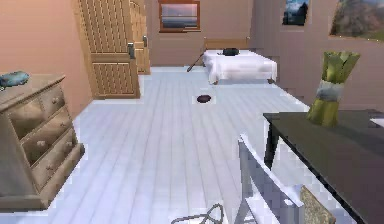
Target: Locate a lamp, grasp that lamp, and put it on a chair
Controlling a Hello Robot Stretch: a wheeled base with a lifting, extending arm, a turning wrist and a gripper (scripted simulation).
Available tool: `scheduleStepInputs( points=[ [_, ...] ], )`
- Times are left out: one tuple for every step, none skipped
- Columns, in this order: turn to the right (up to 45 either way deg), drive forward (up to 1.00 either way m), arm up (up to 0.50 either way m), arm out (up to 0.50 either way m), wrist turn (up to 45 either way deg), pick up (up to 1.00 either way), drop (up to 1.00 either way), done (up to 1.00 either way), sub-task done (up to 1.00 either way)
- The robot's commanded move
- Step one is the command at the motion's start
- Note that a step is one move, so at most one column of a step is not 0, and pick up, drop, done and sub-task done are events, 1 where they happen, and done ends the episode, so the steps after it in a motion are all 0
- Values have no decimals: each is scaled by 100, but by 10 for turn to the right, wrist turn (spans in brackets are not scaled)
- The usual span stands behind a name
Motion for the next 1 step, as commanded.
scheduleStepInputs(
  points=[
    [330, 0, 0, 0, 0, 0, 0, 0, 0]
  ],
)
